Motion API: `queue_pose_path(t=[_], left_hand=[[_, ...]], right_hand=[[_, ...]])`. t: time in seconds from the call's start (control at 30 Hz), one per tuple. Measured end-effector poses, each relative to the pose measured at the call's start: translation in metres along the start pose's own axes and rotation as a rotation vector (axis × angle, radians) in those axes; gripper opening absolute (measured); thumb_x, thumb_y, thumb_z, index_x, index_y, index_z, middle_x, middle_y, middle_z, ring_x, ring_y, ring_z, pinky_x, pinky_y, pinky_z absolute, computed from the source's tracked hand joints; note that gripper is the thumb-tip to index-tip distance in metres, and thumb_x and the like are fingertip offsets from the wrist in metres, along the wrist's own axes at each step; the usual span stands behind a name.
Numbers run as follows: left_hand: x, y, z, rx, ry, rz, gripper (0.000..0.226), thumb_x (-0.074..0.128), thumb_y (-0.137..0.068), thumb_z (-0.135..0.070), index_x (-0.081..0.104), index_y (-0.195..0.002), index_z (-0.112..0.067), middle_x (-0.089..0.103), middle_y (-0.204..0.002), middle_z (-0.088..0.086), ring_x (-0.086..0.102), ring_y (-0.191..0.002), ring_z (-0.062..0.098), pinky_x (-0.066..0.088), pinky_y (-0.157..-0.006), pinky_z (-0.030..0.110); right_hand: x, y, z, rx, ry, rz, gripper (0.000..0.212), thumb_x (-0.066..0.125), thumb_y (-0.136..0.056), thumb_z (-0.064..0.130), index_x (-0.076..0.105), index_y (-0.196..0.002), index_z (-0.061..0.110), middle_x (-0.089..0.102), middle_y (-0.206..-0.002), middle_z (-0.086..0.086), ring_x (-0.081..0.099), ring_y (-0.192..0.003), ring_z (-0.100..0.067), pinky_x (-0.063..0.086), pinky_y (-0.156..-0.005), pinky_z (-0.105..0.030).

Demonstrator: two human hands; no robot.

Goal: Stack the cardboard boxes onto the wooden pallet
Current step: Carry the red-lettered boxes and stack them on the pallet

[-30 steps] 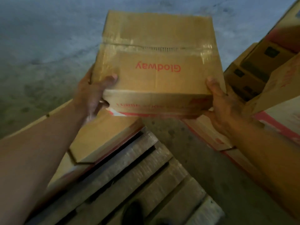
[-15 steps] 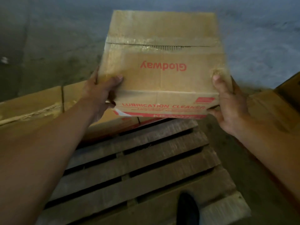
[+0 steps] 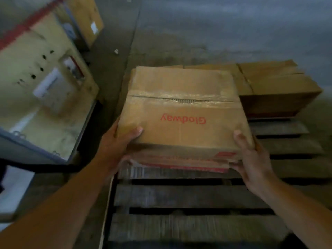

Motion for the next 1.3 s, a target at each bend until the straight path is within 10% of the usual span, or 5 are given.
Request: queue_pose_path(t=[0.13, 0.47, 0.67, 1.17, 1.3], left_hand=[[-0.078, 0.037, 0.055, -0.052, 0.029, -0.011, 0.038, 0.079, -0.077, -0.029, 0.068, -0.098, -0.058, 0.075, -0.095, -0.02, 0.074, -0.082, 0.006, 0.057, -0.052, 0.03], [-0.104, 0.02, 0.148, -0.138, 0.031, -0.052, 0.038, 0.079, -0.079, -0.034, 0.064, -0.093, -0.066, 0.075, -0.102, -0.013, 0.073, -0.091, 0.008, 0.056, -0.075, 0.045], [-0.089, -0.058, 0.157, -0.178, 0.041, -0.093, 0.035, 0.078, -0.081, -0.028, 0.067, -0.094, -0.058, 0.075, -0.098, -0.012, 0.073, -0.087, 0.008, 0.056, -0.073, 0.042], [-0.099, -0.139, 0.18, -0.198, 0.022, -0.102, 0.04, 0.079, -0.075, -0.024, 0.063, -0.103, -0.047, 0.075, -0.096, -0.014, 0.073, -0.092, 0.009, 0.057, -0.076, 0.04], [-0.101, -0.141, 0.185, -0.229, 0.005, -0.095, 0.039, 0.078, -0.076, -0.022, 0.06, -0.105, -0.041, 0.075, -0.092, -0.013, 0.073, -0.088, 0.007, 0.054, -0.071, 0.034]], right_hand=[[0.035, 0.033, -0.075, 0.058, 0.114, -0.031, 0.019, 0.07, -0.084, 0.055, 0.062, -0.101, 0.056, 0.074, -0.094, 0.014, 0.073, -0.089, -0.016, 0.059, -0.066, -0.035], [0.044, -0.006, -0.149, 0.138, 0.151, -0.01, 0.067, 0.075, -0.078, 0.052, 0.053, -0.14, 0.04, 0.07, -0.114, 0.002, 0.071, -0.099, -0.022, 0.061, -0.079, -0.049], [0.058, -0.077, -0.162, 0.152, 0.168, -0.036, 0.034, 0.071, -0.085, 0.052, 0.062, -0.118, 0.054, 0.073, -0.1, 0.014, 0.073, -0.087, -0.01, 0.061, -0.064, -0.032], [0.085, -0.145, -0.194, 0.117, 0.183, -0.022, 0.061, 0.072, -0.085, 0.052, 0.052, -0.142, 0.04, 0.072, -0.109, 0.014, 0.072, -0.095, -0.007, 0.061, -0.075, -0.034], [0.09, -0.141, -0.198, 0.133, 0.254, -0.019, 0.027, 0.068, -0.089, 0.049, 0.059, -0.112, 0.061, 0.072, -0.103, 0.022, 0.07, -0.096, -0.002, 0.059, -0.079, -0.033]])
Point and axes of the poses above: each hand's wrist, its own y-axis away from the middle knuckle, its own x-axis out of the palm, z = x × y, the point moved 9 cm from there along -y, towards the middle knuckle
